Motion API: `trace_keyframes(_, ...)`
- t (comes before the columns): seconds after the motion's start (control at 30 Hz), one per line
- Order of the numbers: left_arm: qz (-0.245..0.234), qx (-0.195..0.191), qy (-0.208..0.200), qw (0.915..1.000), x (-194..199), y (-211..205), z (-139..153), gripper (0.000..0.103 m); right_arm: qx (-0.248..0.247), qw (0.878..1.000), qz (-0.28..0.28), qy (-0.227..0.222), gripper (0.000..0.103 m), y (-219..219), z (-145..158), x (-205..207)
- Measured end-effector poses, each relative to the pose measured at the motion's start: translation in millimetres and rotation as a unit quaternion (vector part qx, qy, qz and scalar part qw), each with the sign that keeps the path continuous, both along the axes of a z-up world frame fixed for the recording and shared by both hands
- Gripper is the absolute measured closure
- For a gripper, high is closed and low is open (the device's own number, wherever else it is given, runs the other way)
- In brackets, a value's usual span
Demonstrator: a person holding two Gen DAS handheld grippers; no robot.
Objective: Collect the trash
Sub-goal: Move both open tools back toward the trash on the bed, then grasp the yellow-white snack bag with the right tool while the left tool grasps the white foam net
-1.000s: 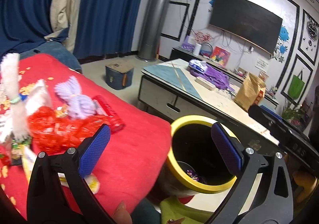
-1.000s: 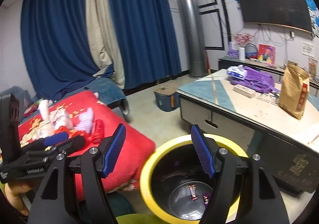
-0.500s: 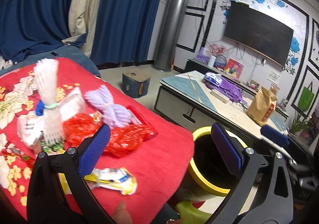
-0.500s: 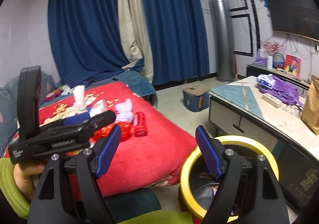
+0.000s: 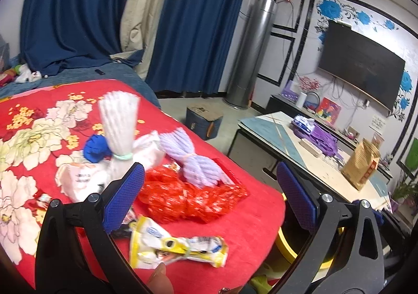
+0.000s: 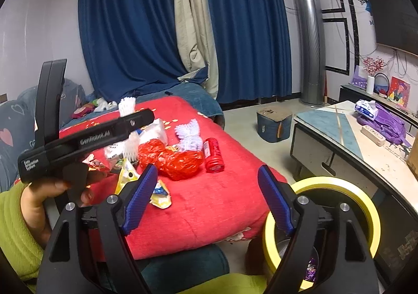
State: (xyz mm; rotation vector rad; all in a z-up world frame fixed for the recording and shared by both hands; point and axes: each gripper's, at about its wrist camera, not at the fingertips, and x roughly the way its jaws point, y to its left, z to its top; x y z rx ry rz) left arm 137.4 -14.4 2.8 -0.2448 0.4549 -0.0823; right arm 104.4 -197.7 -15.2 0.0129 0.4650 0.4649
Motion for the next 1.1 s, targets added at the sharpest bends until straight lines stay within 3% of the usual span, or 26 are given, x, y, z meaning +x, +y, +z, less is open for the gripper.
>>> trace_keyframes(0.5, 0.064, -0.013, 0.019, 0.9977, 11, 61, -2, 0.011, -0.025, 0.995, 0.086, 0.047, 0.023, 67, -31, 18)
trace_keyframes(0.63, 0.074, -0.019, 0.028, 0.9967, 15, 78, -5, 0.01, -0.023, 0.991, 0.103, 0.086, 0.023, 79, -46, 37)
trace_keyframes(1.1, 0.067, -0.034, 0.069, 0.9948, 48, 96, -23, 0.011, -0.049, 0.975, 0.168, 0.135, 0.023, 116, -82, 77)
